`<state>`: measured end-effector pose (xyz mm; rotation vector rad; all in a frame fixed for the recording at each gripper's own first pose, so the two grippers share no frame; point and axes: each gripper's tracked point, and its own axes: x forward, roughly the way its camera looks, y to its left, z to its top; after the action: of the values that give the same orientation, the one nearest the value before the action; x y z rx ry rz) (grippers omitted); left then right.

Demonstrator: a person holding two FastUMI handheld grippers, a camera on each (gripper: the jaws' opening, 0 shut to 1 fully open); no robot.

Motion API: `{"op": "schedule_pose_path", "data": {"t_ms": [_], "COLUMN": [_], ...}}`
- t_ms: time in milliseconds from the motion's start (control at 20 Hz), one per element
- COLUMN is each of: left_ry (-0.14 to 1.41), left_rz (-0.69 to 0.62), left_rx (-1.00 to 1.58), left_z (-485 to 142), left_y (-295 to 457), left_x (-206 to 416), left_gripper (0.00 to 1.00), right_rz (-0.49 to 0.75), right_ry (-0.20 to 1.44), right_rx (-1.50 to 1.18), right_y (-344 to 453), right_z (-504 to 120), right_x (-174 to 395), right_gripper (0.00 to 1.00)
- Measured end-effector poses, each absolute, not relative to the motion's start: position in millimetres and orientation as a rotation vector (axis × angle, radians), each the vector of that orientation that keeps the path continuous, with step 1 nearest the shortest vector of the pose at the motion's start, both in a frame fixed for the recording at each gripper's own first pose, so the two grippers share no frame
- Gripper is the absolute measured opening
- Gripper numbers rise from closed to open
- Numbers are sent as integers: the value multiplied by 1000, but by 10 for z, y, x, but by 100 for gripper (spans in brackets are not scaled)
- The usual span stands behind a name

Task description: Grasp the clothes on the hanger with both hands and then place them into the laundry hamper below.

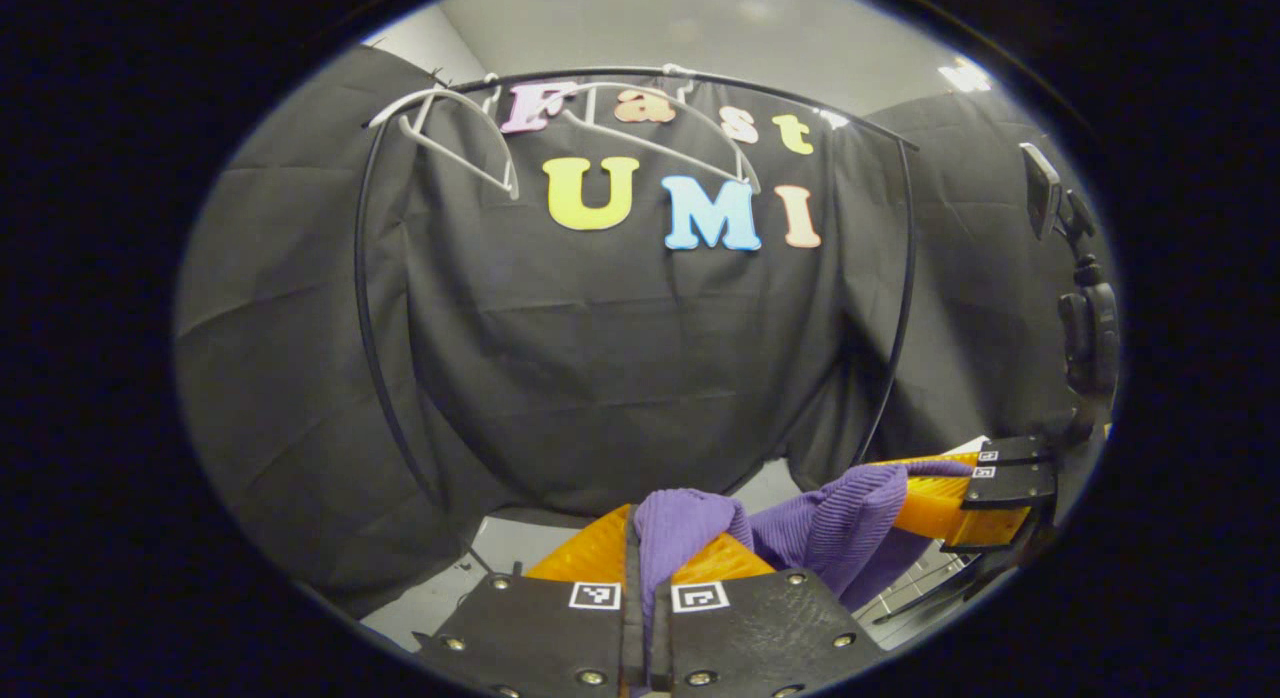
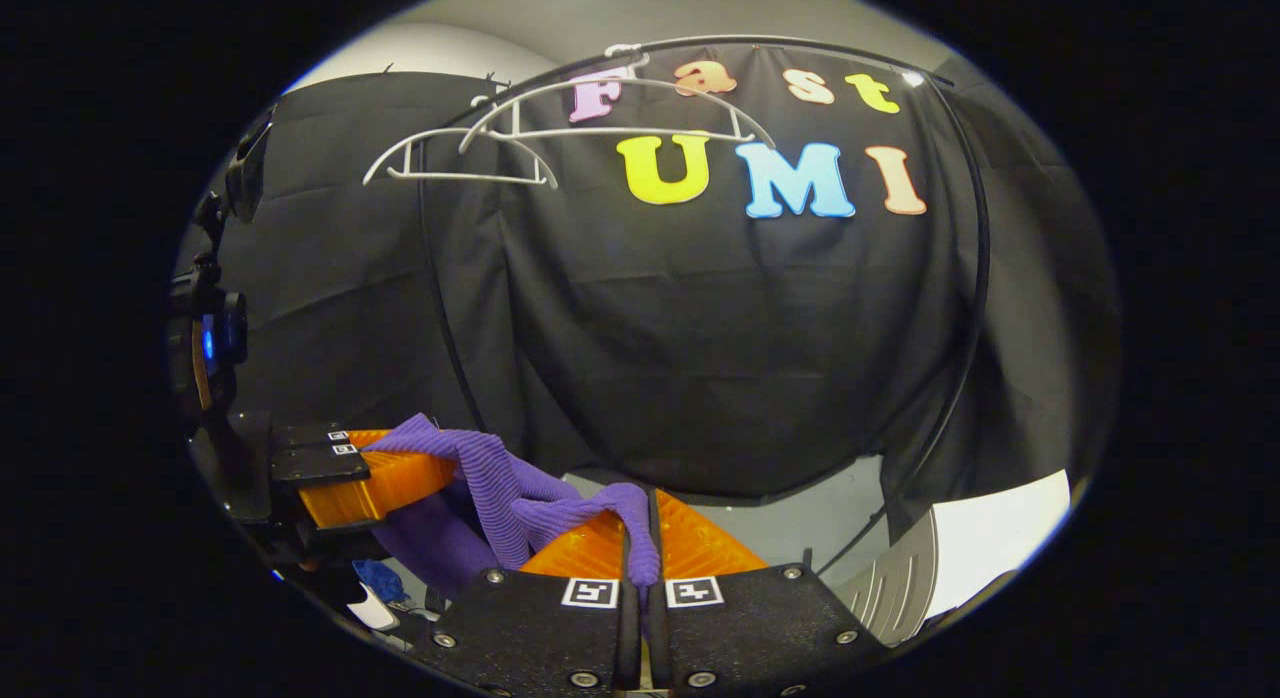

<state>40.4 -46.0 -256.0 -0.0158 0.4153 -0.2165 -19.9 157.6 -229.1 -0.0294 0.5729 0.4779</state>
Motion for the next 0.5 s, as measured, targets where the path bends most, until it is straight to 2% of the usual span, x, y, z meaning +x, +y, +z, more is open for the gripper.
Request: {"op": "schedule_pose_path", "data": {"t_ms": [250,300,500], "left_ry": [512,530,625], "left_rz": [-191,-191,-187], "left_rx": [-28,-15,24], "left_z": [-2987,-3083,-3620], "left_y": [-456,-468,-433], "left_x": [550,557,435], "left_gripper": [4,8,8], "right_rz": [451,447,433], "right_ry": [658,679,776], "right_rx": [-72,-81,-91], "right_y": [1514,1499,1457], "right_z": [-2772,-2857,-3244], "right_x": [-201,-217,-292], "right_gripper": [3,4,3]}}
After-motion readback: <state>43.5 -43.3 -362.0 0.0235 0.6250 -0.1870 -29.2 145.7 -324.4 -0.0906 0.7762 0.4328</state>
